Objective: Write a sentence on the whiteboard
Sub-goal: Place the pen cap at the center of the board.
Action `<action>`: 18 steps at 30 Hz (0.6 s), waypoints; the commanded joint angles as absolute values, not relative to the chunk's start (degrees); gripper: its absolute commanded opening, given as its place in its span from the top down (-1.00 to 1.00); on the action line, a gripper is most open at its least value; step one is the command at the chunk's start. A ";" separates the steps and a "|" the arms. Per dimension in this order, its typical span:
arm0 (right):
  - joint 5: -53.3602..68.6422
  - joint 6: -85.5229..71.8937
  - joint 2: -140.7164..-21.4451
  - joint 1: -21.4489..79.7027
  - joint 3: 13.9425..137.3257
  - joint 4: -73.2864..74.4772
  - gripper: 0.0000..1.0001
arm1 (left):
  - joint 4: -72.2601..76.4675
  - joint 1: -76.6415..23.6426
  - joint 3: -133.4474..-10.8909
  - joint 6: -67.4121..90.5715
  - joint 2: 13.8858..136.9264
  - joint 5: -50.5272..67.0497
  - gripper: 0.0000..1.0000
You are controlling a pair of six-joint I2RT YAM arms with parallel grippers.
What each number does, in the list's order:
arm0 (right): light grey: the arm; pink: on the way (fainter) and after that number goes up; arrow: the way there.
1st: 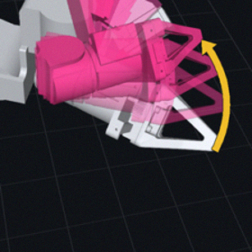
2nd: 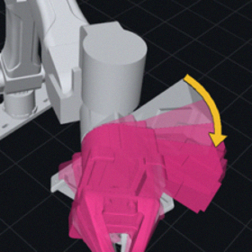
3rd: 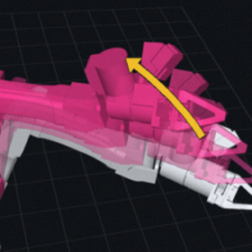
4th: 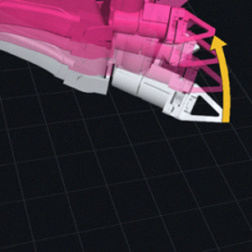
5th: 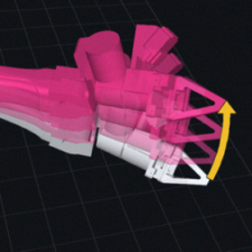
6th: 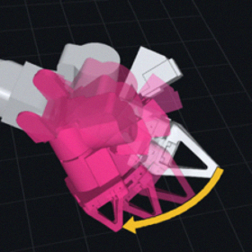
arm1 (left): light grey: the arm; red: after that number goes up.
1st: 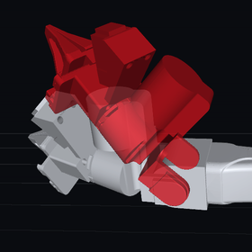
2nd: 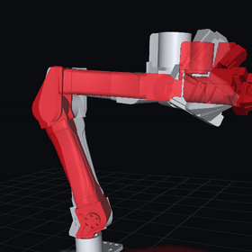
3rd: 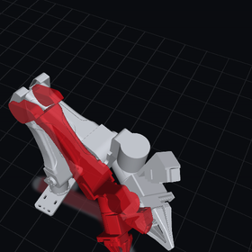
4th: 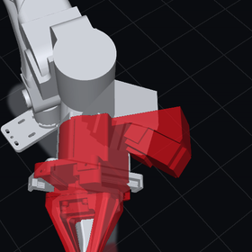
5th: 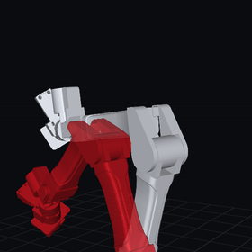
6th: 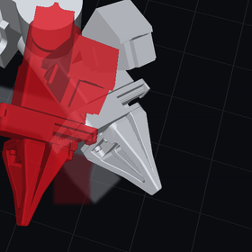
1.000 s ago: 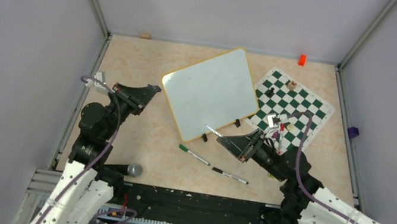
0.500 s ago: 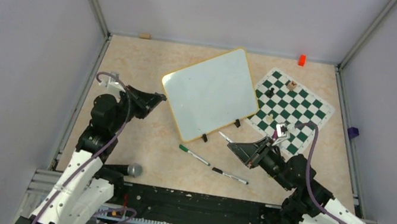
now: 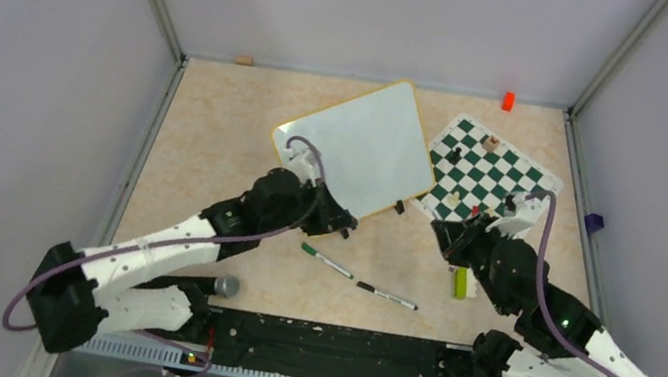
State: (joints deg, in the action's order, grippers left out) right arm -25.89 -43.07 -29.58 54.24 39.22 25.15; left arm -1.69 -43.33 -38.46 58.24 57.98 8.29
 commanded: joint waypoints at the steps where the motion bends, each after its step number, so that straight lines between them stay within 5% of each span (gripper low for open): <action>1: -46.88 -39.16 -29.58 54.10 49.23 42.16 1.00 | -3.83 -51.74 -48.35 48.80 68.98 -2.72 1.00; 10: -53.63 -37.65 -30.11 54.05 54.39 46.56 1.00 | -9.44 -56.62 -69.87 40.19 99.95 -1.59 1.00; 18: -51.84 -38.90 -26.68 54.06 52.24 49.13 1.00 | -13.14 -57.22 -75.31 38.68 107.73 -1.63 1.00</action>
State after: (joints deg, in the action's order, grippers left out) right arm -51.20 -38.79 -28.82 54.22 52.16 47.31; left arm -12.05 -56.95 -73.01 40.88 107.79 -1.02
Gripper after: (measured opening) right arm 0.090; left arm 0.125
